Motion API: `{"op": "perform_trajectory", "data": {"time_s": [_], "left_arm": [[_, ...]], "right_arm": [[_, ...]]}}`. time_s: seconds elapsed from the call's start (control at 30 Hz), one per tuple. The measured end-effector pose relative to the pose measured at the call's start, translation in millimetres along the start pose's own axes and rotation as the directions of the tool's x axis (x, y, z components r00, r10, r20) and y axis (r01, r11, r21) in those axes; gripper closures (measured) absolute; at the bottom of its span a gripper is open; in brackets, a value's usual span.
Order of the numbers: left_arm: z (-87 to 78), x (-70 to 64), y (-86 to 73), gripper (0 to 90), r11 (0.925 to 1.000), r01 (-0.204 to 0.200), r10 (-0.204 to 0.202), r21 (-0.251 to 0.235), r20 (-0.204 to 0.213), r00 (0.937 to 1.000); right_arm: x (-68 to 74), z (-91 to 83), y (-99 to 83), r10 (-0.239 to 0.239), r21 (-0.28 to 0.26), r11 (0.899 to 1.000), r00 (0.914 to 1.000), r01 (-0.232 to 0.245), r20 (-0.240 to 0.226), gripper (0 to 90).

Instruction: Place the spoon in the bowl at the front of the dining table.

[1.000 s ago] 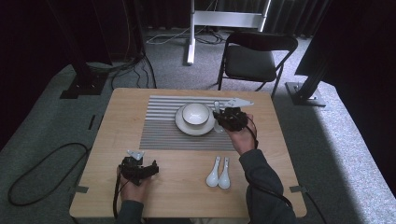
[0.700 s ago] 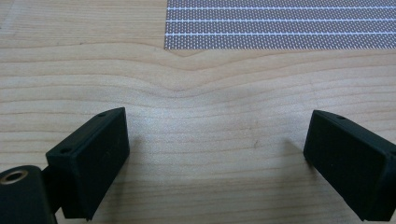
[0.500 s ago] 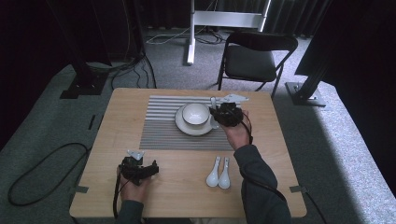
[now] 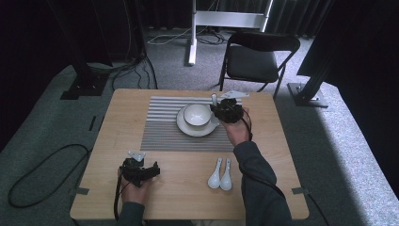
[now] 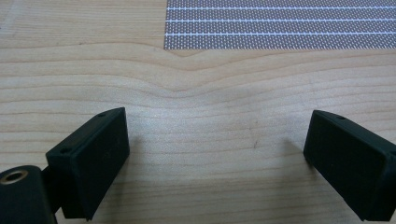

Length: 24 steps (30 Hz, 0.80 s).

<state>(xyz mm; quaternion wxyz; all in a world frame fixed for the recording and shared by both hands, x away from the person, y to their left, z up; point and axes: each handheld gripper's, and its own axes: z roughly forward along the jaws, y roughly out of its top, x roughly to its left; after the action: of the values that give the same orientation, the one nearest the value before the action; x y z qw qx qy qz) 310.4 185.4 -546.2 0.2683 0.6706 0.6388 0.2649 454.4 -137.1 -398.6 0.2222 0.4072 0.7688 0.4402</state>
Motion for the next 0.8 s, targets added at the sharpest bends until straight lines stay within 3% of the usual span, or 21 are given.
{"op": "perform_trajectory", "data": {"time_s": [0.8], "left_arm": [[-0.2, 0.1, 0.0, 7.2, 1.0, -0.001, 0.001, 0.002, 0.001, 1.0]], "right_arm": [[0.1, 32.6, 10.2, 0.002, 0.025, 1.0, 1.0, -0.002, 0.002, 75.7]]}}
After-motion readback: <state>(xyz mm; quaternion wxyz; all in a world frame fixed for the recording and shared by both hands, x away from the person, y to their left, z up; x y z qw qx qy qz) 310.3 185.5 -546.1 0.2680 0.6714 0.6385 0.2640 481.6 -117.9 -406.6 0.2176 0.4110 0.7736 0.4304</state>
